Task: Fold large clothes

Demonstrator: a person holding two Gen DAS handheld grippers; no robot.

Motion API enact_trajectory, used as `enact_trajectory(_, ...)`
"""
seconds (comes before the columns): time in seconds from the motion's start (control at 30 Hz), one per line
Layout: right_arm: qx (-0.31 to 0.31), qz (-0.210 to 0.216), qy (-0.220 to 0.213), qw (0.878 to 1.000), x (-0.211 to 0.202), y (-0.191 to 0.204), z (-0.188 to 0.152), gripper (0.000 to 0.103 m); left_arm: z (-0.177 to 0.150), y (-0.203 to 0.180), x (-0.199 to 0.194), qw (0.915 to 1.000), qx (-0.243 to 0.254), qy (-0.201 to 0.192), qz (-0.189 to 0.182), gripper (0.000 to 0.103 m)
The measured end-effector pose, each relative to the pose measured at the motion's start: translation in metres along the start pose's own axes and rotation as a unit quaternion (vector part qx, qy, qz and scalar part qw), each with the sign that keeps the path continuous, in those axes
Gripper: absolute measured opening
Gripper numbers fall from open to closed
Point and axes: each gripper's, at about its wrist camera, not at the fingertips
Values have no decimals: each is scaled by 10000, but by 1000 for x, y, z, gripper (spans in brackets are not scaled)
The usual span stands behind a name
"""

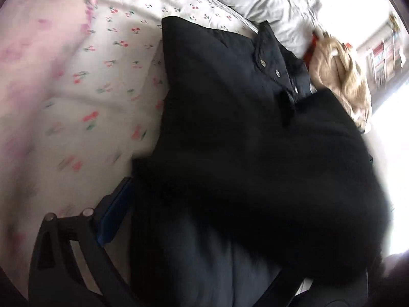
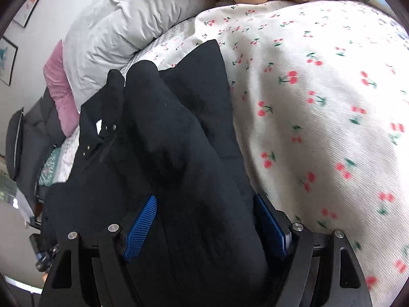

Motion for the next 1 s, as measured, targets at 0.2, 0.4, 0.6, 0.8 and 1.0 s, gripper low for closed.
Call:
enact_trajectory(0.2,72,-8,-114,9999,20,-1,3,50,15,-16,16,9989,-427,-94,180,74)
enact_trajectory(0.4,197,491,-659,9964,-23,39,0,26,11,-19,-40,9929,-1129,-364,-5,28)
enact_trajectory(0.6,-221,1076,-984,9891,-96,110,-11,24,0,-53,-147,9905,-885,-952,-456,25)
enact_trajectory(0.8,-254,513,-673,9961,-147,126,-40,25,-35,-35,-204,9925,-981,-554,-466,27)
enact_trajectory(1.0,332,-223,334,9986,-109,58,-80,33,-97,-13,-132,9947,-814,98,625,36)
Point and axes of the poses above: each gripper's, at about its wrist camera, not at the fingertips, and x roughly the way its jaws point, y to its left, z to its top, and after that the axes turned 15 degrees about z, right-handed
